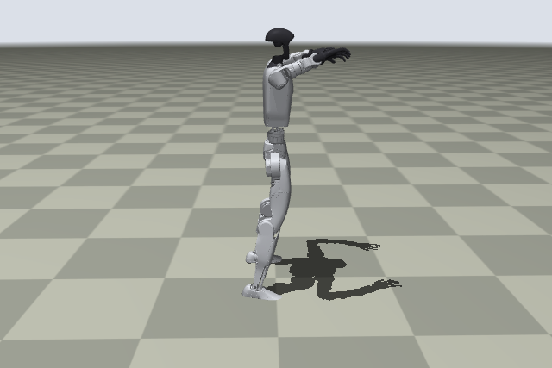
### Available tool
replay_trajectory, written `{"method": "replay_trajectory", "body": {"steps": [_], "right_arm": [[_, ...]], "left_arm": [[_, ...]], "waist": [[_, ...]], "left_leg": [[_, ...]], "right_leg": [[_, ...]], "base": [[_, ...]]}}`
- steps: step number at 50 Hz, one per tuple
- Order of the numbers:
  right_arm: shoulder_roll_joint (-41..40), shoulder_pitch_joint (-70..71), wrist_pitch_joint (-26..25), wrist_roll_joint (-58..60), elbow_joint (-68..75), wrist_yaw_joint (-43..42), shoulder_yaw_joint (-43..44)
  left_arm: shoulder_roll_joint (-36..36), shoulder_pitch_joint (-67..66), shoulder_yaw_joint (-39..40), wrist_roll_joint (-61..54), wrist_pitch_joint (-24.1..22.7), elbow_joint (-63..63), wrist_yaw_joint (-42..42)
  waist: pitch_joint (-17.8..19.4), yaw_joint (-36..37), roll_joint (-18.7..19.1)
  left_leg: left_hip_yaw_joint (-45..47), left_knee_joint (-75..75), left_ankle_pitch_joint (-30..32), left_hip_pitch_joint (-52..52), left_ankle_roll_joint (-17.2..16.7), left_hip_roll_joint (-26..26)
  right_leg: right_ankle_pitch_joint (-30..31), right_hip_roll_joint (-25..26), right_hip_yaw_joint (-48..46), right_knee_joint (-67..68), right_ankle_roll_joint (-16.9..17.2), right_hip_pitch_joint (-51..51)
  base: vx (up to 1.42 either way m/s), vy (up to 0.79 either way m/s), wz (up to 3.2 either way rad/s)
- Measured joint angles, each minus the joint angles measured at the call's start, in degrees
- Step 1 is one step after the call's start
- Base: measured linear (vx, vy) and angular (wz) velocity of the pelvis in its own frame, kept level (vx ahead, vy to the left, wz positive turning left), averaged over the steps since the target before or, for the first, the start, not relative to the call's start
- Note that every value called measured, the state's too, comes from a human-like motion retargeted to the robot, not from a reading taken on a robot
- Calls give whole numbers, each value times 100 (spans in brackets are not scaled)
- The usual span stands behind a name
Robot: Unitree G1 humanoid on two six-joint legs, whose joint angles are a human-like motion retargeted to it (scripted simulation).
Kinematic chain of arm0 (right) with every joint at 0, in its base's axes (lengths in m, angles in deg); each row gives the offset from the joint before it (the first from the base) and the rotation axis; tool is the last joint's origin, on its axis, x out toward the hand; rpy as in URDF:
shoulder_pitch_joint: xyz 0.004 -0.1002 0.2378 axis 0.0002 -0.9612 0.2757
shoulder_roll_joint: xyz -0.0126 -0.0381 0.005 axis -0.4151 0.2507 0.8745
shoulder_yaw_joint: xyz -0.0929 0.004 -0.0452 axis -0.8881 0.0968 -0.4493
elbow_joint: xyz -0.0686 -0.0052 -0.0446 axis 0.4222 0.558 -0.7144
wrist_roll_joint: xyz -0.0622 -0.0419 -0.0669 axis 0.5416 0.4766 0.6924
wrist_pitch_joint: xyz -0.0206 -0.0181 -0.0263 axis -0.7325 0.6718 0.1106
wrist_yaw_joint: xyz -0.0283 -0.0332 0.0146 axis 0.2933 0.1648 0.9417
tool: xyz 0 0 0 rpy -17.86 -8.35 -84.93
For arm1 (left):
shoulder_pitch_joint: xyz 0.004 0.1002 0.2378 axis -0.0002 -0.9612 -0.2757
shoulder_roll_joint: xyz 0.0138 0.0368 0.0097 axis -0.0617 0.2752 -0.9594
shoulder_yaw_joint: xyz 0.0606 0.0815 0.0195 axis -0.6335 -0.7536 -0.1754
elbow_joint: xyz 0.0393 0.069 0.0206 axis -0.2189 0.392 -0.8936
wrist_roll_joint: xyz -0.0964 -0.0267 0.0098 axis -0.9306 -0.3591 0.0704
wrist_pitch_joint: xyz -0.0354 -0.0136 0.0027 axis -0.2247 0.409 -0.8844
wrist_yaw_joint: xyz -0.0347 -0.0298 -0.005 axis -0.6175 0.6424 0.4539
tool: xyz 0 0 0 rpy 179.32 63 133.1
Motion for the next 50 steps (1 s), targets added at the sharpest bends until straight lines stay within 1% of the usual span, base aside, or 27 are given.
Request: {"method": "replay_trajectory", "body": {"steps": [6, 15, 23, 34, 38, 40, 45, 48, 50], "right_arm": [[-18, -633, -19, -105, -55, -22, 711], [38, -928, -28, -119, -54, -24, 1057], [92, -878, -39, -140, -64, -27, 1067], [84, -694, -37, -124, -42, -25, 907], [91, -670, -48, -107, -30, -21, 882], [103, -644, -101, -38, -5, 13, 895], [117, -608, -108, -44, 13, -1, 883], [132, -596, -68, -71, 1, -19, 845], [115, -534, -100, -75, 9, -7, 811]], "left_arm": [[184, -606, 693, -31, 17, -139, 1], [290, -1477, 1587, 74, 32, -272, 27], [411, -2055, 2195, 62, 38, -376, 32], [528, -2653, 2830, 131, 56, -446, 13], [535, -2831, 3017, 125, 69, -441, 8], [539, -2880, 3097, 52, 112, -449, -7], [551, -3007, 3225, -1, 110, -468, -2], [561, -3122, 3279, -62, 40, -477, -6], [584, -3126, 3317, -38, 87, -500, 23]], "waist": [[65, 30, 85], [104, 8, 144], [139, -40, 156], [180, -89, 149], [191, -104, 144], [227, -71, 148], [274, -74, 146], [216, -85, 142], [294, -75, 140]], "left_leg": [[-8, 4, 0, 7, -2, 7], [-25, 10, 4, -9, -8, 15], [-39, 5, 10, -8, -5, 7], [-42, -1, 14, 4, -2, 3], [-39, -5, 16, 8, -2, 3], [-67, -384, 161, 204, -22, -8], [-46, -493, 210, 291, -32, -14], [-39, -492, 211, 275, -32, -14], [-34, -499, 212, 296, -31, -15]], "right_leg": [[1, 7, -7, -4, 0, 15], [3, 16, -21, -4, 0, 12], [-1, 7, -31, 0, 0, 18], [-3, 2, -30, 7, 0, 24], [0, 3, -25, 8, 0, 23], [9, 10, 12, 25, 0, 2], [9, 7, 28, 29, 0, 24], [12, 7, 36, 29, 0, 3], [13, 7, 44, 30, 0, 16]], "base": [[0, 0, 0], [0, 0, 0], [0, 0, 0], [0, 0, 0], [0, 0, 0], [0, 0, 0], [0, 0, 0], [0, 0, 0], [0, 0, 0]]}}
